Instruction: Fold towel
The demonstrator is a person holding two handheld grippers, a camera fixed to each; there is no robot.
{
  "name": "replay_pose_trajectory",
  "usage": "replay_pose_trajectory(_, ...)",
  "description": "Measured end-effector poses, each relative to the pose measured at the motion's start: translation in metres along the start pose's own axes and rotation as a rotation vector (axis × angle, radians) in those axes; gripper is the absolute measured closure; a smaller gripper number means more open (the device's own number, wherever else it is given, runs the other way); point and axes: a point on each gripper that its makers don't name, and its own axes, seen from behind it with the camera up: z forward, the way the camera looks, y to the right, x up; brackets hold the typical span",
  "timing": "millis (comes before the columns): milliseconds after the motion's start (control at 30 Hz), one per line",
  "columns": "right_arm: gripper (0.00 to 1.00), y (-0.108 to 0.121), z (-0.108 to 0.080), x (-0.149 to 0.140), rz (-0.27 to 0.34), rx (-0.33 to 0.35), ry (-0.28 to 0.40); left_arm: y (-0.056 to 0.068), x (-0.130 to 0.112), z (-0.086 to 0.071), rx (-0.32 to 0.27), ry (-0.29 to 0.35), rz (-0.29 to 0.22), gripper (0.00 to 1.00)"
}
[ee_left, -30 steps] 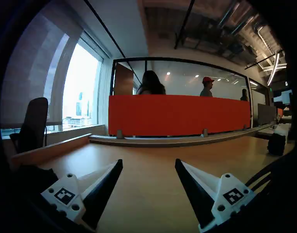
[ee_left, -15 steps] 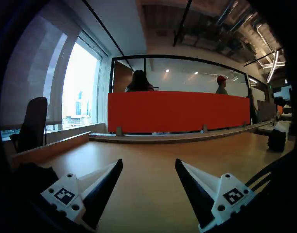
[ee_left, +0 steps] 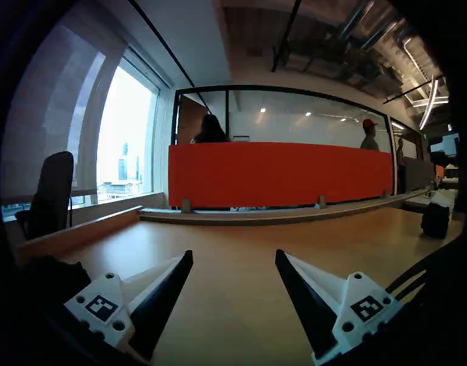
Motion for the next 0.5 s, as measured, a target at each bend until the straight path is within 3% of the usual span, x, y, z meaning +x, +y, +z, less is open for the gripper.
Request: replay_pose_trajectory(500,0.03,-0.002,0.005,0.01,-0.008,0.0,0.033,0.0,-0.001,0.0,0.0,-0.001,0.0,0.0)
